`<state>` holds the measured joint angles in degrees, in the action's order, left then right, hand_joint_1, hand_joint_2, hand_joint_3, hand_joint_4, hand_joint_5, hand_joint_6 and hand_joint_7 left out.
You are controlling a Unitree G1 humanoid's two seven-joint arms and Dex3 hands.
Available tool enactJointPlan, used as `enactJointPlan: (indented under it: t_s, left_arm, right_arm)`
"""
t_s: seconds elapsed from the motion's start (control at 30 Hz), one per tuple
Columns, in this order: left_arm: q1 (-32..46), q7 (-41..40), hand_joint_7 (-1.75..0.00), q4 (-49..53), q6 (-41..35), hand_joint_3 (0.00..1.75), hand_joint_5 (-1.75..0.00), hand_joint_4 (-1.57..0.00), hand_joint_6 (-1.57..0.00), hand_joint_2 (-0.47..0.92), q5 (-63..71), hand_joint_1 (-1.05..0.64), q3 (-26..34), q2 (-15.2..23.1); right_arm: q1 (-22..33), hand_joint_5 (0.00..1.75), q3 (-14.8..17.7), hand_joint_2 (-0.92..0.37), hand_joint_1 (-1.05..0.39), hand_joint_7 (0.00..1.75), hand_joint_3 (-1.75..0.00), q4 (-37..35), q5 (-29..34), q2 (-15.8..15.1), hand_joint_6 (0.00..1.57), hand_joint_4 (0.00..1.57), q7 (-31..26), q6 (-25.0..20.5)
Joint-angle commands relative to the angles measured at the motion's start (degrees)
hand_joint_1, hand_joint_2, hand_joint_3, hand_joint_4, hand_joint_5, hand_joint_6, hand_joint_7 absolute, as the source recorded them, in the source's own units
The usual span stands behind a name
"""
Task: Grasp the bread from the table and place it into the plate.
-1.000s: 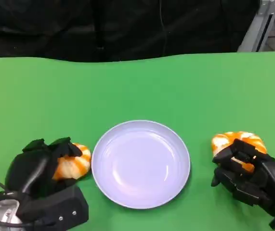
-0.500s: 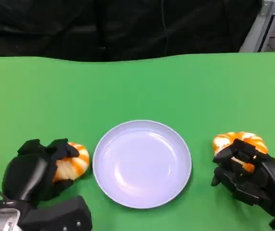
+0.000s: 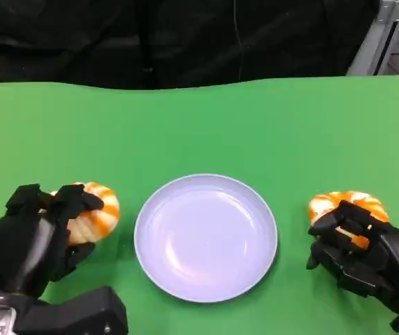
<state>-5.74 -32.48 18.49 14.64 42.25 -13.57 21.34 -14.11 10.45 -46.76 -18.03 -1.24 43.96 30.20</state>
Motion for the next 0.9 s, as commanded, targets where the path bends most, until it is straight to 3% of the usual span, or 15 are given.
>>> enactJointPlan:
  t_s: [0.03, 0.4, 0.9]
  left_arm:
    - [1.55, -1.40, -1.06, -3.40, 0.98, 0.19, -1.47, -0.50, -0.69, 0.92, 0.30, -0.06, 1.35, 1.14]
    - [-0.04, -0.40, -1.08, -4.89, 2.20, 0.21, -1.40, -0.53, -0.68, 0.92, 1.94, -0.06, -0.69, -0.49]
    - [-5.11, -0.35, -1.21, 0.58, 9.89, 0.21, -1.49, -0.48, -0.59, 0.92, 2.14, -0.15, -4.44, -2.73]
  right_arm:
    - [-0.19, 1.69, 0.00, -0.89, 0.03, 1.22, -0.54, 0.32, 0.12, -0.84, 0.55, 0.47, -0.28, 0.67]
    - [-0.50, 1.68, 0.12, -0.89, 0.04, 1.22, -0.53, -0.21, 0.03, -0.79, 0.56, 0.48, -0.44, 0.23]
    - [-0.23, 1.68, 0.03, -0.90, 0.03, 1.21, -0.53, -0.04, -0.09, -0.82, 0.56, 0.48, 0.07, 0.53]
